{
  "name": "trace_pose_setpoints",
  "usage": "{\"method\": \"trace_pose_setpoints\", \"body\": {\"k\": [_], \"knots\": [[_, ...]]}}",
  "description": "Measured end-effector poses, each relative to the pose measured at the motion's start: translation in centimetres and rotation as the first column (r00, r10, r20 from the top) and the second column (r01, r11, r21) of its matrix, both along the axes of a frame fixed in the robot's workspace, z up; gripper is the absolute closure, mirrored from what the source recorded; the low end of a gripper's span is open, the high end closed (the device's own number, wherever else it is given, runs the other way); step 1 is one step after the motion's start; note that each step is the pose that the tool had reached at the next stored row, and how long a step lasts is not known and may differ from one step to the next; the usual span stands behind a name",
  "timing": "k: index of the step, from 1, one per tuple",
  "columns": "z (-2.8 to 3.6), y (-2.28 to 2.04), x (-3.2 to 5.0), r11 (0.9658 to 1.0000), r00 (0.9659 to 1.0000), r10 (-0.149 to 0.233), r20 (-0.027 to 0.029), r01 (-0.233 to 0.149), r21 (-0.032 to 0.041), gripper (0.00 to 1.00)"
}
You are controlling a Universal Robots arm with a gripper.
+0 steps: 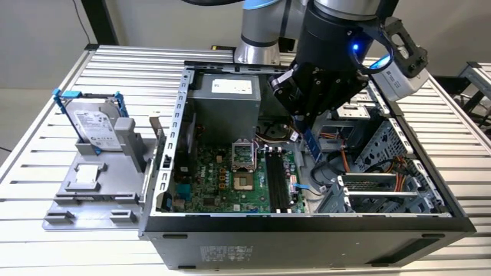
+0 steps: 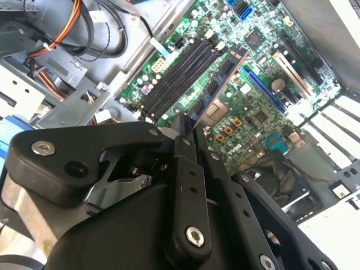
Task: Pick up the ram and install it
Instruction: 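Insert the ram into the slot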
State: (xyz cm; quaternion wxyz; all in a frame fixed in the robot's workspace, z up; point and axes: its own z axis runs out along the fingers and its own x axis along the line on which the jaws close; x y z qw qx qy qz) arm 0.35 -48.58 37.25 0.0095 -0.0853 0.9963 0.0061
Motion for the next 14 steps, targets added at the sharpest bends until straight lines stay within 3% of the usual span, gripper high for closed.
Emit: {"method": "trace_pose_setpoints", "body": {"k": [14], "knots": [[-0.17, 0.00, 0.00, 1.0000, 1.0000, -0.009, 0.0001, 0.009, 0.0002, 1.00]]}}
